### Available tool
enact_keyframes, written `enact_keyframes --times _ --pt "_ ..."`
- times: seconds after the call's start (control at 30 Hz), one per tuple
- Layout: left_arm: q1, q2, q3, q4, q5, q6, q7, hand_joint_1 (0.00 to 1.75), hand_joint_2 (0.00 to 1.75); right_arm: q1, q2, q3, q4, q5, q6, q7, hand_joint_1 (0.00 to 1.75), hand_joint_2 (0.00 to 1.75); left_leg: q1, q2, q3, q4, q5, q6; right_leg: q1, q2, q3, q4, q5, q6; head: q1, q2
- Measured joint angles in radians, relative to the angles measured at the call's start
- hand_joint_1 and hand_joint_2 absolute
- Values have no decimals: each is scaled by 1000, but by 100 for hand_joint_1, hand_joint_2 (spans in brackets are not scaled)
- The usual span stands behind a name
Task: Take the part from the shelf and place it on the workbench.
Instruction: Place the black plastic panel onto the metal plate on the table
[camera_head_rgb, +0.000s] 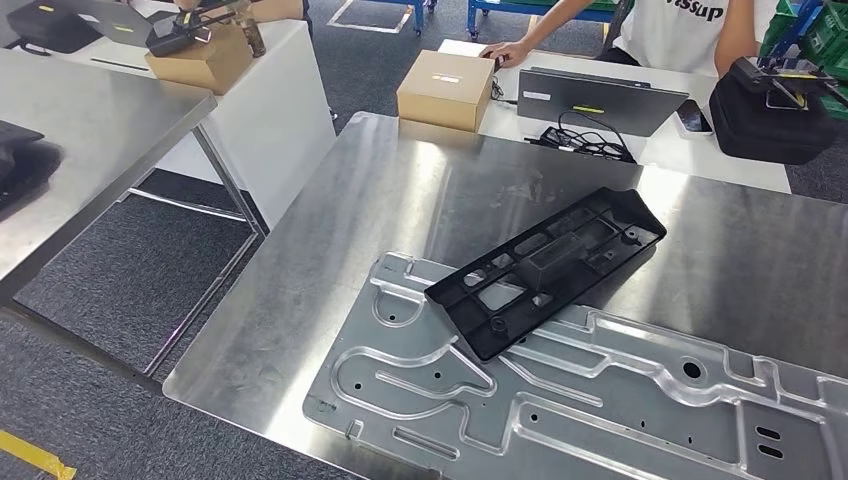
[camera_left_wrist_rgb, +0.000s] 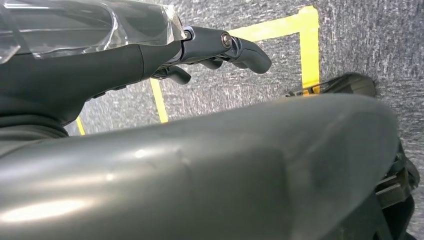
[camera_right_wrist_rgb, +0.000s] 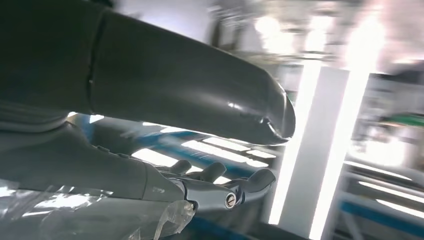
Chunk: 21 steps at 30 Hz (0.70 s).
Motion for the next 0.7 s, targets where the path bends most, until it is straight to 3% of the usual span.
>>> enact_keyframes --times 0.23,0.47,0.57,0.7 --pt "1 -20 5 0 30 14 25 0 0 -7 -216 123 -2 79 -12 64 0 0 0 -2 4 1 -6 6 0 -3 6 0 -4 3 0 0" --pt "0 -49 20 0 77 11 61 0 0 18 -394 282 -10 9 -3 67 0 0 0 -1 12 2 -10 7 0 -2 13 -1 -7 4 0 0" --pt "4 -59 30 0 106 6 66 0 0 56 -437 330 -17 -16 26 67 0 0 -1 1 18 3 -14 7 -1 2 18 -1 -10 5 0 0" --pt "6 -68 43 0 128 0 63 0 0 136 -445 367 -13 -29 66 67 0 0 -1 10 28 4 -17 4 -1 10 24 -1 -12 5 0 0"
